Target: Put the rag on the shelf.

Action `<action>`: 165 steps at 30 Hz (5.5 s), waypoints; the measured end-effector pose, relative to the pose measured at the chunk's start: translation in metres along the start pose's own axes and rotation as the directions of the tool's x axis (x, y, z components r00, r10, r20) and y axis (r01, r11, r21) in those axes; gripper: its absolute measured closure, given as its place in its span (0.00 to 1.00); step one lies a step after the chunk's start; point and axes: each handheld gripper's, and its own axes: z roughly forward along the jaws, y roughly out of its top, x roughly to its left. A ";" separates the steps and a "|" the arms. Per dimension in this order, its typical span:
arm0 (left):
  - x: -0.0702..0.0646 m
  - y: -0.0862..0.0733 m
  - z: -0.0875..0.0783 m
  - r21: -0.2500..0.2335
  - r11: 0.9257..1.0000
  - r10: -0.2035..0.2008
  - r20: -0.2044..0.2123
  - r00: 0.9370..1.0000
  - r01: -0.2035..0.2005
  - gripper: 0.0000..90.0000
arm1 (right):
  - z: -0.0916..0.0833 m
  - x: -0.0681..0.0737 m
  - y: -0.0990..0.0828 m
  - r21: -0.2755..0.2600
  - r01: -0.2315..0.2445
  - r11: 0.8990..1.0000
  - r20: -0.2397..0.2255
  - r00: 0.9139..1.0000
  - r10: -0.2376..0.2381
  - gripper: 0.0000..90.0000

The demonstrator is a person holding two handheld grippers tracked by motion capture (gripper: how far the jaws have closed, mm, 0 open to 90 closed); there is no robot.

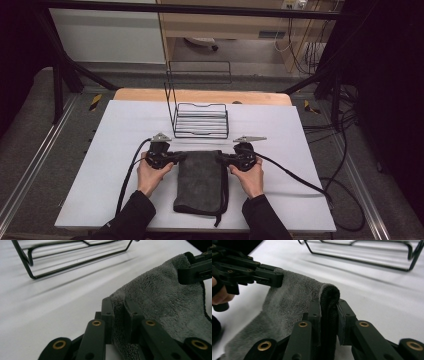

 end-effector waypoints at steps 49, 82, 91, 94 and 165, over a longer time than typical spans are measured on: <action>-0.050 0.067 -0.099 -0.442 0.885 0.137 -0.051 0.989 -0.146 0.89 | -0.085 0.070 0.060 -0.417 0.246 0.875 0.068 0.968 -0.240 0.86; -0.055 0.138 -0.132 -0.624 0.766 0.129 -0.088 0.988 -0.156 0.90 | -0.113 0.100 0.129 -0.594 0.341 0.729 0.188 0.940 -0.286 0.86; -0.054 0.159 -0.143 -0.658 0.736 0.128 -0.092 0.987 -0.157 0.90 | -0.119 0.108 0.152 -0.615 0.376 0.693 0.233 0.926 -0.296 0.86; -0.054 0.167 -0.147 -0.666 0.728 0.129 -0.102 0.986 -0.164 0.90 | -0.121 0.110 0.160 -0.623 0.382 0.683 0.238 0.924 -0.299 0.87; 0.007 0.254 -0.121 -0.616 0.762 0.116 -0.173 0.978 -0.199 0.90 | -0.077 0.060 0.267 -0.597 0.416 0.686 0.301 0.909 -0.289 0.87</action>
